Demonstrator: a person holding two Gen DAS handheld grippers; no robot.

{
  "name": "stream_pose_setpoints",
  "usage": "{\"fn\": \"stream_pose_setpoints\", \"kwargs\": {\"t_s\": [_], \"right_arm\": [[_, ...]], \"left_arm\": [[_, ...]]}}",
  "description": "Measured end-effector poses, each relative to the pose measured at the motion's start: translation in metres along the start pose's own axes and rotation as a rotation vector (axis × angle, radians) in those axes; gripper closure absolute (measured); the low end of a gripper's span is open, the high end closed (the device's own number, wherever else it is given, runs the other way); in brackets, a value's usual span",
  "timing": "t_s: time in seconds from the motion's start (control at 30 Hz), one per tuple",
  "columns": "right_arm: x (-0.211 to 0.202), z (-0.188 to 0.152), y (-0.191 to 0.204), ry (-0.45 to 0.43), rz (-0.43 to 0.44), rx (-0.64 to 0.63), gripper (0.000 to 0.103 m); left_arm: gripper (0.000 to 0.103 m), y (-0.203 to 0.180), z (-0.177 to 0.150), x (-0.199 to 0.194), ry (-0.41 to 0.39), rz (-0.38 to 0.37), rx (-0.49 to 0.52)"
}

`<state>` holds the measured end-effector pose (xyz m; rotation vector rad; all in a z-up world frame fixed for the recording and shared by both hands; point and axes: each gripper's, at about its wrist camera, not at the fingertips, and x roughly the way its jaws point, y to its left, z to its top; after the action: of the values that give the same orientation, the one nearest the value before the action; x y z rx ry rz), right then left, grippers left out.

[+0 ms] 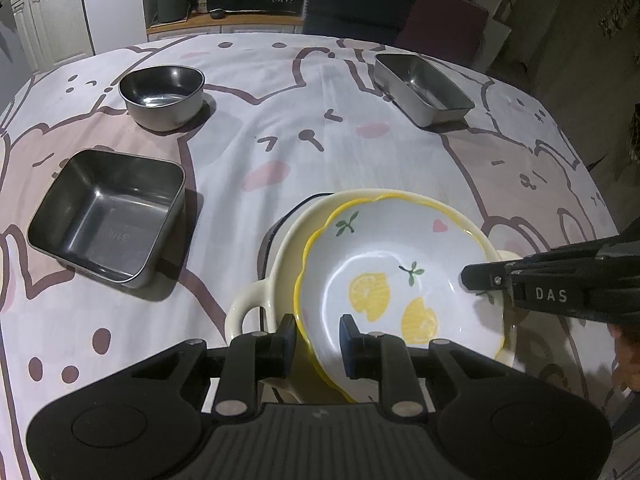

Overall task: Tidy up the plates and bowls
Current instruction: 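Lower the floral bowl into the cream bowl with both tools, then open both tools to release the floral bowl inside the cream bowl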

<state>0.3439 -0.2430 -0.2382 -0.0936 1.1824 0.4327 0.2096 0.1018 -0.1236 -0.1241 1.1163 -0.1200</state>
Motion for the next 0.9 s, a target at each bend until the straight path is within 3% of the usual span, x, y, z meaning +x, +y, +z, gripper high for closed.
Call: {"fn": "stream_pose_setpoints", "kwargs": {"t_s": [0.43,0.67,0.8,0.9], "right_arm": [[0.006,0.000,0.001,0.036,0.008,-0.002,0.092],[0.005,-0.002,0.004,0.052,0.026,-0.033,0.081],[-0.003,-0.001,0.004,0.031,0.033,-0.039,0.069],[-0.009,0.000,0.002,0.014,0.041,-0.034,0.067]], "left_arm": [[0.079,-0.001,0.000,-0.001,0.003,0.009,0.004],[0.078,-0.003,-0.001,-0.002,0.009,0.015,0.013],[0.077,-0.003,0.000,-0.002,0.011,0.017,0.012],[0.077,-0.004,-0.001,-0.004,0.010,0.020,0.014]]}}
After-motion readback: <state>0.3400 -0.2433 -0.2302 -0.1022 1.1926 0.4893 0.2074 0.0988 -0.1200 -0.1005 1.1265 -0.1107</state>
